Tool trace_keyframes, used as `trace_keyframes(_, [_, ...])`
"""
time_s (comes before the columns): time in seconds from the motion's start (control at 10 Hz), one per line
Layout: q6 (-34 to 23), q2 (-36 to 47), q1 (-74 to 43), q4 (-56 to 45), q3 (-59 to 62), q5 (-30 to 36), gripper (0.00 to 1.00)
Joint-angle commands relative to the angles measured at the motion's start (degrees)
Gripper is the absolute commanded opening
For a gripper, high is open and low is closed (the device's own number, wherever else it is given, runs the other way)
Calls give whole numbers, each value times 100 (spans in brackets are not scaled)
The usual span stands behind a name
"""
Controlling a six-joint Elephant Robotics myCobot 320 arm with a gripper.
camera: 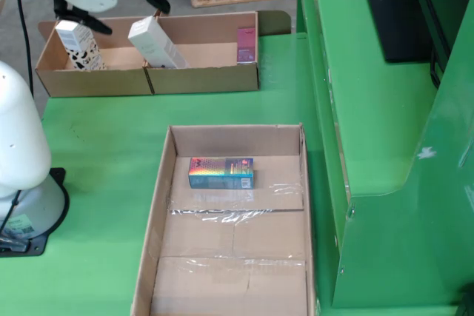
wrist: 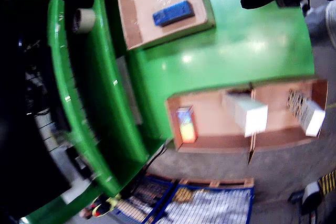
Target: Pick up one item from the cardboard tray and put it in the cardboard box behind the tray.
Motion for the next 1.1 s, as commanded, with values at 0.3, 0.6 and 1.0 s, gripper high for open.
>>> trace_keyframes(0.3, [-1325,-2528,-4951,-4585,7094,348,100])
trace_keyframes(0.6, [-2241,-3231,-6886,-4237,7731,1049,100])
trace_keyframes(1.0, [-2651,-3609,-8233,-4449,8433,1457,100])
